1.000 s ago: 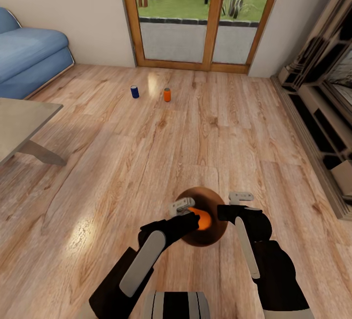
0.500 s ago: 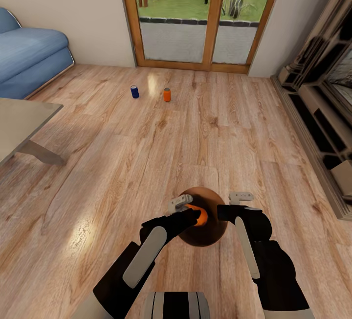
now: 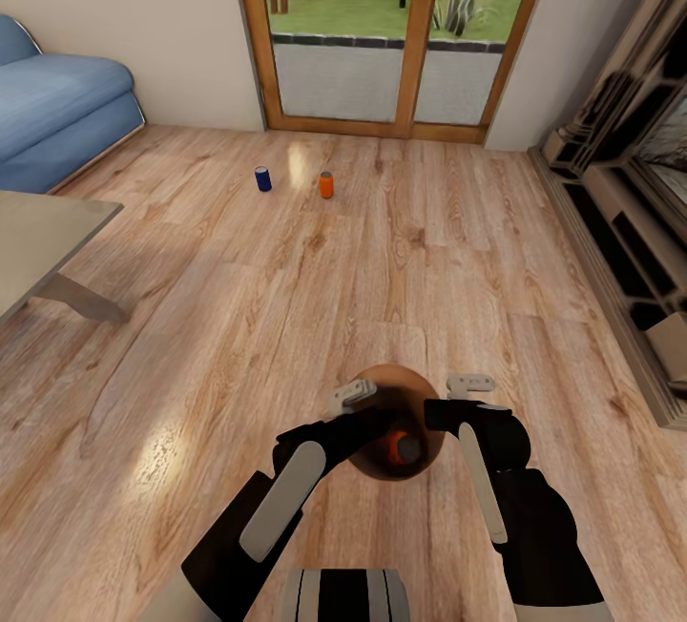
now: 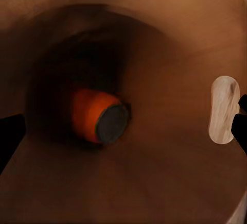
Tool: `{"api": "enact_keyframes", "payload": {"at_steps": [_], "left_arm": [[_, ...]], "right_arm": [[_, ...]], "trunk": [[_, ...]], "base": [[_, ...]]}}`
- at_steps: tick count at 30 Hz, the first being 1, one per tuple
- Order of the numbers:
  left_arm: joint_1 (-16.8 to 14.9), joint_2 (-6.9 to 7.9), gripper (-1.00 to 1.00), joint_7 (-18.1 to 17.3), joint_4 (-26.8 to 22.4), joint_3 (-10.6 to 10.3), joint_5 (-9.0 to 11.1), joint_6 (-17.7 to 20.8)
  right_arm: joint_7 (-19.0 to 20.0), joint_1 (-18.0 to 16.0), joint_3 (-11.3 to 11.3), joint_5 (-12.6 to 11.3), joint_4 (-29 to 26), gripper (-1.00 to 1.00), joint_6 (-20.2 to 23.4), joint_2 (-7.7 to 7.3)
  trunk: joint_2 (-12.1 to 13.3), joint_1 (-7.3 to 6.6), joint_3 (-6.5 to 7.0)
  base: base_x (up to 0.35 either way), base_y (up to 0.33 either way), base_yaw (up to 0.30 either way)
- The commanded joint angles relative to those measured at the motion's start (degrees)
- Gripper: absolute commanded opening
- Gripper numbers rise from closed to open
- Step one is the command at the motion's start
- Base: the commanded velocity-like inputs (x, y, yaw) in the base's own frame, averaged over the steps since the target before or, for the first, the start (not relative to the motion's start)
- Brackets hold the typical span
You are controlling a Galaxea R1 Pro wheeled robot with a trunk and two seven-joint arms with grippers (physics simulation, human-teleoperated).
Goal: Put the three can of soda from the living room inside the tash can in the kitchen.
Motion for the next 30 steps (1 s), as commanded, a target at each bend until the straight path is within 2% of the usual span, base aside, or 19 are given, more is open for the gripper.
{"api": "enact_keyframes", "payload": {"at_steps": [1,23,30], "left_arm": [[0.00,0.00,1.00,0.02,-0.01,0.00,0.01,0.00],[0.00,0.00,1.00,-0.01,-0.06,0.00,-0.02,0.00],[0.00,0.00,1.00,-0.02,-1.85,-0.26,-0.05,0.00]], "right_arm": [[0.26,-0.01,0.01,-1.08,-0.01,-1.00,0.00,0.01],[0.27,-0.01,0.01,-1.08,-0.01,-1.00,0.00,0.01],[0.25,-0.01,0.01,-1.08,-0.01,-1.00,0.00,0.01]], "trunk": [[0.00,-0.01,0.00],[0.00,-0.01,0.00],[0.00,-0.01,0.00]], "base": [[0.000,0.000,0.000],[0.000,0.000,0.000],[0.000,0.000,0.000]]}}
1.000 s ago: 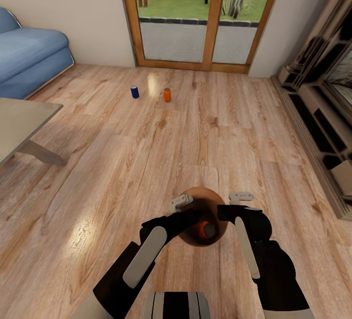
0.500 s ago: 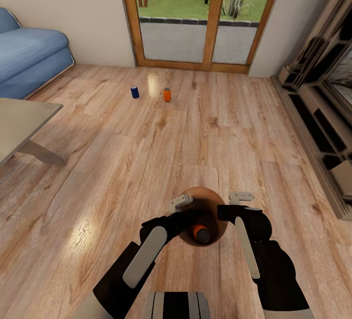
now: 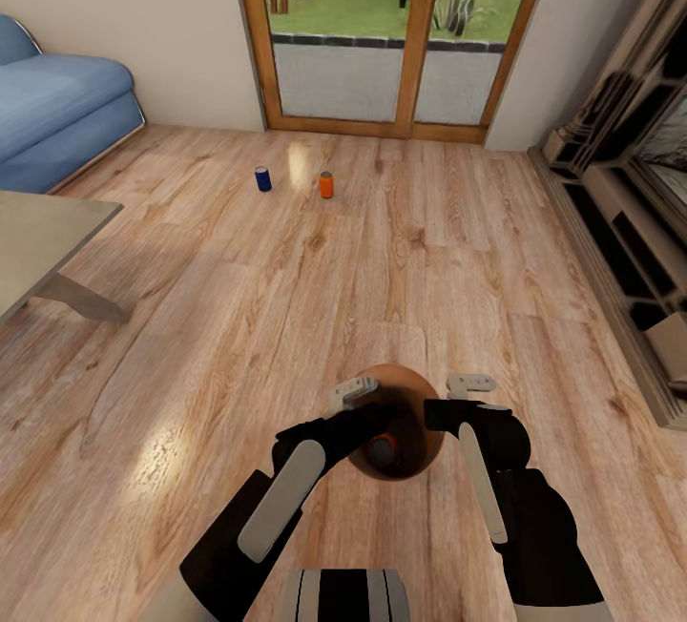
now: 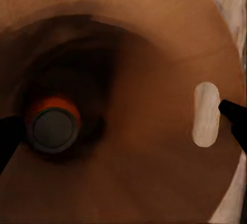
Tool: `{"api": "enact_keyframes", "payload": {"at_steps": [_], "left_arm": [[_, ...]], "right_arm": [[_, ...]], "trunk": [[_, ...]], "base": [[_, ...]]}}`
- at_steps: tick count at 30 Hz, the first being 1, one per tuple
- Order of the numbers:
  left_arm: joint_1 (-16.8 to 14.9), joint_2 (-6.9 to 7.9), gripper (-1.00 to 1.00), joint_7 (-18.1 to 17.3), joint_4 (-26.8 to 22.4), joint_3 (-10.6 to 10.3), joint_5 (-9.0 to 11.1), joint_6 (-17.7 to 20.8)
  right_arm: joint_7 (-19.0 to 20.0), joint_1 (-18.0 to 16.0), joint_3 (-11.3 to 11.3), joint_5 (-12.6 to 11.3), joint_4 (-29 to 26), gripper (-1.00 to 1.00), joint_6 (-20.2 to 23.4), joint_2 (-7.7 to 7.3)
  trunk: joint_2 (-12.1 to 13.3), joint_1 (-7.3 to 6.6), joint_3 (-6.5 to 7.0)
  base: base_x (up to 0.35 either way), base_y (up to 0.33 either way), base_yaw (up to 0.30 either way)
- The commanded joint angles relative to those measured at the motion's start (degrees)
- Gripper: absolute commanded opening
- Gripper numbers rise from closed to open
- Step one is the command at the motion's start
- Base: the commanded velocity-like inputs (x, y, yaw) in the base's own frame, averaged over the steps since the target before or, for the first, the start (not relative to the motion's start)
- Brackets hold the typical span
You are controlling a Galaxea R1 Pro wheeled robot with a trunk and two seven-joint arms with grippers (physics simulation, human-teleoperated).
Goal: Put the three can of soda from the living room inside the tash can in the kitchen.
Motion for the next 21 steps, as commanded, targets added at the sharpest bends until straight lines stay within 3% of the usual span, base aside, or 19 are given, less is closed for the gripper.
{"api": "enact_keyframes", "payload": {"at_steps": [1,6,8,11,15,18,19,20,21], "left_arm": [[0.00,0.00,1.00,-0.02,-0.86,-0.51,0.00,0.04],[0.02,0.00,1.00,0.43,-5.33,-4.20,1.30,0.31],[0.03,0.00,1.00,1.24,-7.36,-5.49,3.57,0.44],[0.07,0.00,1.00,1.55,-9.08,-6.31,6.80,1.41],[0.09,0.00,1.00,1.04,-9.92,-6.51,7.63,4.25],[0.09,0.17,1.00,-3.59,-10.25,-6.22,7.92,7.98],[0.09,1.18,1.00,-6.51,-10.29,-5.97,7.92,9.55],[0.09,5.90,1.00,-15.14,-10.34,-4.57,7.97,12.23],[0.09,8.46,1.00,-18.88,-10.35,-3.48,8.01,12.81]], "right_arm": [[0.26,-0.01,0.00,-0.73,-0.01,-1.00,0.00,0.01],[0.26,-0.01,0.00,-0.73,0.00,-1.00,0.00,0.01],[0.26,-0.01,0.00,-0.73,0.00,-1.00,0.00,0.01],[0.26,-0.01,0.00,-0.73,-0.02,-1.00,0.00,0.01],[0.26,-0.01,0.00,-0.73,-0.03,-1.00,0.00,0.01],[0.26,-0.01,-0.07,-0.73,-0.01,-1.00,0.00,0.01],[0.26,-0.01,-0.08,-0.73,0.00,-1.00,0.00,0.01],[0.26,-0.01,-0.09,-0.73,-0.01,-1.00,0.00,0.00],[0.26,-0.01,-0.09,-0.73,-0.01,-1.00,0.00,0.00]], "trunk": [[0.00,0.00,0.00],[0.00,0.00,0.00],[0.00,0.00,0.00],[0.00,0.00,0.00],[0.00,0.00,0.00],[0.00,0.00,0.00],[0.00,0.00,0.00],[0.00,0.00,0.00],[0.00,0.00,0.00]], "base": [[0.000,0.000,0.000],[0.000,0.000,0.000],[0.000,0.000,0.000],[0.000,0.000,0.000],[0.000,0.000,0.000],[0.000,0.000,0.000],[0.000,0.000,0.000],[0.000,0.000,0.000],[0.000,0.000,0.000]]}}
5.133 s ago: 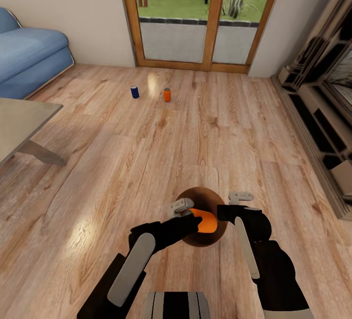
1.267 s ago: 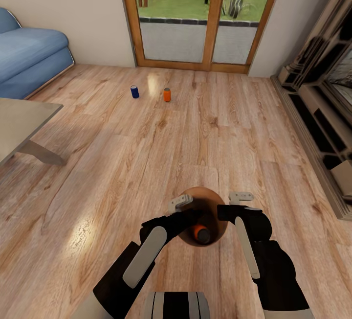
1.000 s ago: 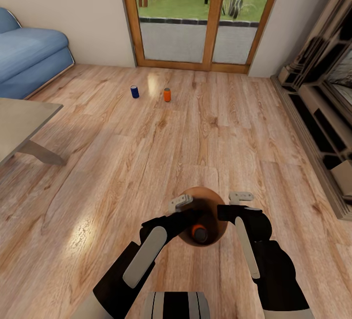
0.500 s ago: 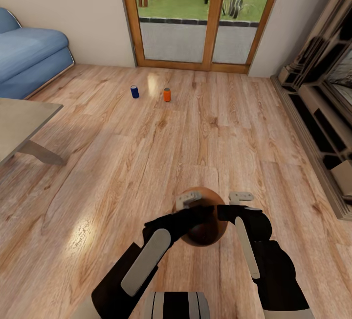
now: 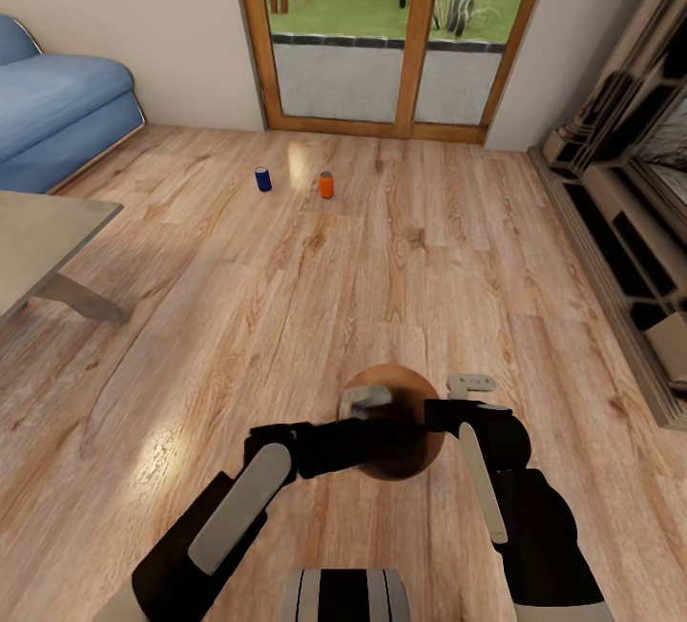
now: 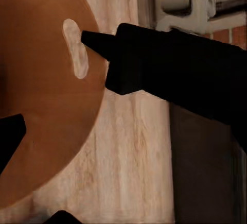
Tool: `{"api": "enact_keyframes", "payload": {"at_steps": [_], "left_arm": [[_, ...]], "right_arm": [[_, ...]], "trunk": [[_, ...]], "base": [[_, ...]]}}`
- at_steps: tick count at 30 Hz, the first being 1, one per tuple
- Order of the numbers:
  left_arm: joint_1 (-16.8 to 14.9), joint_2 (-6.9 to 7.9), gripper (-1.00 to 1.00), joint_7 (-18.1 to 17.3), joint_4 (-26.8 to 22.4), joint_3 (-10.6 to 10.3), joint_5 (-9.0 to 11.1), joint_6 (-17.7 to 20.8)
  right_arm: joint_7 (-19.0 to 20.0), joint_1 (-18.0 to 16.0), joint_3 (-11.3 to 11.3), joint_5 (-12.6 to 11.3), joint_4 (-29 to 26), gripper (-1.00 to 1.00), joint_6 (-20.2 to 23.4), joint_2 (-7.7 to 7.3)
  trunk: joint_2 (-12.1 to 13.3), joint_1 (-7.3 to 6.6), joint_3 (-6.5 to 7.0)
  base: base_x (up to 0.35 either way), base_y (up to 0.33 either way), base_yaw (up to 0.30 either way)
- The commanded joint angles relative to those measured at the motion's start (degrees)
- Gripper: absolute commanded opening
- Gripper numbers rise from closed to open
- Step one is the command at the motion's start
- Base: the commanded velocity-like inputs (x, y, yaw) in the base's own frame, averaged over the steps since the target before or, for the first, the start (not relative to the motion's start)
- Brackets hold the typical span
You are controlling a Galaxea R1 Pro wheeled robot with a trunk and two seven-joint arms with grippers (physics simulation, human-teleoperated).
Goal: Put the three can of soda from the living room inside the tash can in the kitchen.
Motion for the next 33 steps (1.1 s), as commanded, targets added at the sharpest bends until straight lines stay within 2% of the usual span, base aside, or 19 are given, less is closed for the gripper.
{"api": "enact_keyframes", "payload": {"at_steps": [1,4,5,6,7,9,10,11,13,14,15,18,19,22,23,25,28,33], "left_arm": [[0.01,2.84,1.00,-4.17,-0.01,1.34,0.36,0.37],[0.01,12.12,1.00,-20.35,-0.02,4.70,2.98,1.16],[0.01,18.03,1.00,-31.17,-0.02,5.68,4.45,1.36],[0.01,20.65,1.00,-35.57,-0.02,5.94,4.83,1.41],[0.01,23.89,1.00,-40.23,-0.02,6.22,5.15,1.44],[0.01,27.02,1.00,-43.44,-0.02,6.53,5.39,1.42],[0.01,28.89,1.00,-44.60,-0.02,7.03,5.50,1.42],[0.01,30.17,1.00,-45.14,-0.02,7.32,5.60,1.42],[0.07,34.35,1.00,-47.77,0.01,7.72,6.45,1.29],[0.11,37.44,1.00,-50.28,0.07,7.81,7.06,1.11],[0.14,39.65,1.00,-51.85,0.15,7.85,7.32,0.98],[0.25,46.24,1.00,-54.12,0.60,7.86,7.82,-0.40],[0.30,49.13,1.00,-54.52,0.83,7.84,8.25,-1.39],[0.35,54.19,1.00,-54.68,1.70,7.63,10.65,-2.74],[0.35,55.33,1.00,-54.51,1.98,7.51,11.51,-2.99],[0.36,55.96,1.00,-53.20,2.36,7.36,12.06,-3.14],[0.36,56.00,1.00,-49.41,2.61,6.60,12.38,-4.75],[0.36,56.00,1.00,-48.47,2.63,4.50,12.44,-6.11]], "right_arm": [[0.26,-0.01,0.00,-0.78,-0.03,-1.00,0.00,0.01],[0.26,-0.01,0.00,-0.78,-0.02,-1.00,0.00,0.01],[0.26,-0.01,0.00,-0.78,-0.01,-1.00,0.00,0.01],[0.26,-0.01,0.00,-0.78,-0.01,-1.00,0.00,0.01],[0.23,-0.01,0.03,-0.78,-0.01,-1.00,0.00,0.01],[0.20,-0.01,0.06,-0.78,-0.01,-1.00,0.00,0.01],[0.19,-0.01,0.07,-0.78,-0.01,-1.00,0.00,0.01],[0.18,-0.01,0.08,-0.78,-0.01,-1.00,0.00,0.01],[0.18,-0.01,0.07,-0.78,-0.01,-1.00,0.00,0.01],[0.18,-0.01,0.06,-0.78,-0.01,-1.00,0.00,0.01],[0.18,-0.01,0.05,-0.78,-0.01,-1.00,0.00,0.01],[0.18,-0.01,0.01,-0.78,-0.01,-1.00,0.00,0.01],[0.18,-0.01,0.00,-0.78,-0.01,-1.00,0.00,0.01],[0.18,-0.01,0.00,-0.78,-0.01,-1.00,0.00,0.01],[0.19,-0.01,0.00,-0.78,-0.01,-1.00,0.00,0.01],[0.22,-0.01,0.00,-0.78,-0.01,-1.00,0.00,0.01],[0.26,-0.01,0.00,-0.78,-0.01,-1.00,0.00,0.01],[0.26,-0.01,0.00,-0.78,-0.01,-1.00,0.00,0.01]], "trunk": [[0.00,-0.01,0.01],[0.00,-0.01,0.01],[0.00,-0.01,0.01],[0.00,-0.01,0.01],[0.00,-0.01,0.01],[0.00,-0.01,0.01],[0.00,-0.01,0.01],[0.00,-0.01,0.01],[0.00,-0.01,0.01],[0.00,-0.01,0.01],[0.00,-0.01,0.01],[0.00,-0.01,0.01],[0.00,-0.01,0.01],[0.00,-0.01,0.01],[0.00,-0.01,0.01],[0.00,-0.01,0.01],[0.00,-0.01,0.01],[0.00,-0.01,0.01]], "base": [[0.000,0.000,0.000],[0.000,0.000,0.000],[0.000,0.000,0.000],[0.000,0.000,0.000],[0.000,0.000,0.000],[0.000,0.000,0.000],[0.000,0.000,0.000],[0.000,0.000,0.000],[0.000,0.000,0.000],[0.000,0.000,0.000],[0.000,0.000,0.000],[0.000,0.000,0.000],[0.000,0.000,0.000],[0.000,0.000,0.000],[0.000,0.000,0.000],[0.000,0.000,0.000],[0.000,0.000,0.000],[0.000,0.000,0.000]]}}
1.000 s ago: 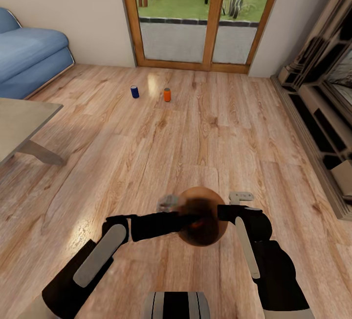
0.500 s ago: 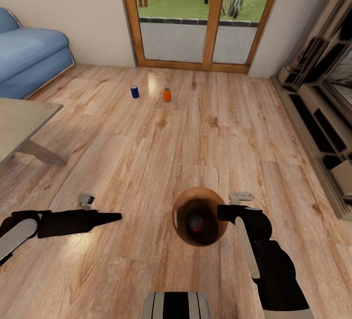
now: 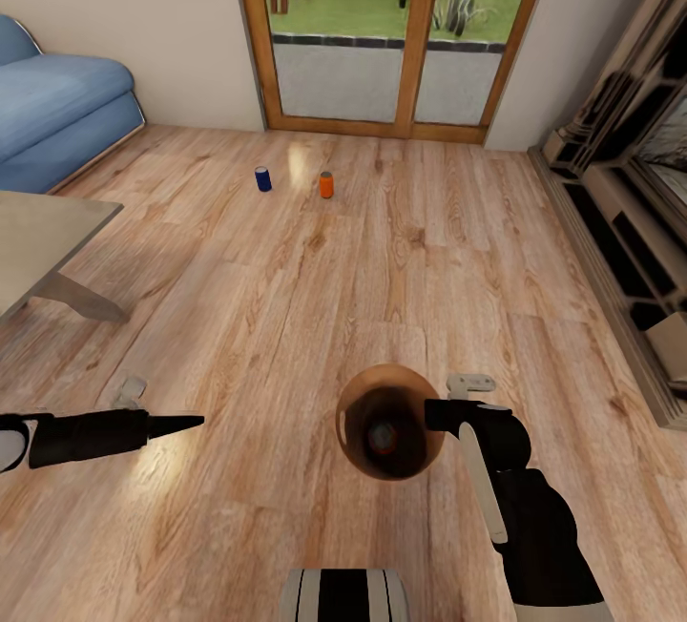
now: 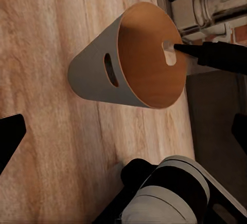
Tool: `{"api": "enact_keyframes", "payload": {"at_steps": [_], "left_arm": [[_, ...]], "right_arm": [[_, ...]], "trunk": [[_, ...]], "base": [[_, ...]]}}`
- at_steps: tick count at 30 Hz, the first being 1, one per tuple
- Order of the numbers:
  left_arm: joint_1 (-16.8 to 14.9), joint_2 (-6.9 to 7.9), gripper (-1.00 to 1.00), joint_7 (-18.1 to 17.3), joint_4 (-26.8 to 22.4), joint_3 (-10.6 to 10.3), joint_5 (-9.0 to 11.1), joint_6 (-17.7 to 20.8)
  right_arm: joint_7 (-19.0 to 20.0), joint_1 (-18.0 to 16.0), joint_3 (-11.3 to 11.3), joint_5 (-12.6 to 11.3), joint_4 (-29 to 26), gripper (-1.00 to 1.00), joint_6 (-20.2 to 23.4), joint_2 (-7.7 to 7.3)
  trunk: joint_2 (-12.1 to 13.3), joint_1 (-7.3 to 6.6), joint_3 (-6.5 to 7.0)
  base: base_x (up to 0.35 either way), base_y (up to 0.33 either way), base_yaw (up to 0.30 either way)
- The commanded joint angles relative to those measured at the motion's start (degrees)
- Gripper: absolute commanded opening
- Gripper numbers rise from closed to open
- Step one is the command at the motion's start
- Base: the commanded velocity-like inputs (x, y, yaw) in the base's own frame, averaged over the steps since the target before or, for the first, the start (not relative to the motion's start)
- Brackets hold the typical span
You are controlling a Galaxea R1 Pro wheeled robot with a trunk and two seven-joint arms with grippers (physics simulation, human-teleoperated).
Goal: Put the three can of soda from the living room inside the tash can in the kitchen.
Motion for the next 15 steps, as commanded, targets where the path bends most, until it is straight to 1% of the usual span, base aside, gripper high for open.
{"api": "enact_keyframes", "payload": {"at_steps": [1,3,5,6,7,8,9,10,11,13,14,15], "left_arm": [[-0.01,-0.03,1.00,0.08,0.00,-0.27,0.01,-0.11],[-0.01,-0.13,1.00,0.47,-0.03,-0.55,-0.07,-0.20],[-0.01,-0.41,1.00,1.94,-0.12,-0.70,-0.24,-0.18],[-0.01,-0.81,1.00,3.59,-0.21,-0.89,-0.34,-0.18],[-0.01,-1.51,1.00,5.50,-0.31,-1.17,-0.40,-0.26],[-0.01,-3.52,1.00,8.84,-0.42,-1.97,-0.63,-0.60],[-0.01,-4.56,1.00,9.93,-0.40,-2.38,-0.86,-0.91],[-0.01,-5.05,1.00,10.35,-0.39,-2.58,-1.07,-1.14],[-0.01,-6.57,1.00,11.16,-0.38,-3.18,-2.44,-2.19],[-0.01,-8.62,1.00,11.61,-0.37,-3.71,-6.05,-3.81],[-0.01,-10.29,1.00,11.90,-0.32,-3.93,-9.72,-4.68],[-0.01,-10.68,1.00,11.96,-0.29,-3.97,-10.46,-4.81]], "right_arm": [[0.24,-0.01,0.00,-0.72,-0.01,-1.00,0.00,0.01],[0.25,-0.01,0.00,-0.72,-0.01,-1.00,0.00,0.01],[0.24,-0.01,0.00,-0.72,-0.01,-1.00,0.00,0.01],[0.25,-0.01,0.00,-0.72,-0.01,-1.00,0.00,0.01],[0.25,-0.01,0.00,-0.72,-0.01,-1.00,0.00,0.01],[0.23,-0.01,0.00,-0.72,-0.01,-1.00,0.00,0.01],[0.21,-0.01,0.00,-0.72,-0.01,-1.00,0.00,0.01],[0.20,-0.01,0.00,-0.72,-0.01,-1.00,0.00,0.01],[0.19,-0.01,0.00,-0.72,-0.01,-1.00,0.00,0.01],[0.18,-0.01,0.00,-0.72,-0.01,-1.00,0.00,0.01],[0.18,-0.01,0.00,-0.72,-0.01,-1.00,0.00,0.01],[0.18,-0.01,0.00,-0.72,-0.01,-1.00,0.00,0.01]], "trunk": [[0.00,-0.01,0.00],[0.00,-0.01,0.00],[0.00,-0.01,0.00],[0.00,-0.01,0.00],[0.00,-0.01,0.00],[0.00,-0.01,0.00],[0.00,-0.01,0.00],[0.00,-0.01,0.00],[0.00,-0.01,0.00],[0.00,-0.01,0.00],[0.00,-0.01,0.00],[0.00,-0.01,0.00]], "base": [[0.000,0.000,0.000],[0.000,0.000,0.000],[0.000,0.000,0.000],[0.000,0.000,0.000],[0.000,0.000,0.000],[0.000,0.000,0.000],[0.000,0.000,0.000],[0.000,0.000,0.000],[0.000,0.000,0.000],[0.000,0.000,0.000],[0.000,0.000,0.000],[0.000,0.000,0.000]]}}
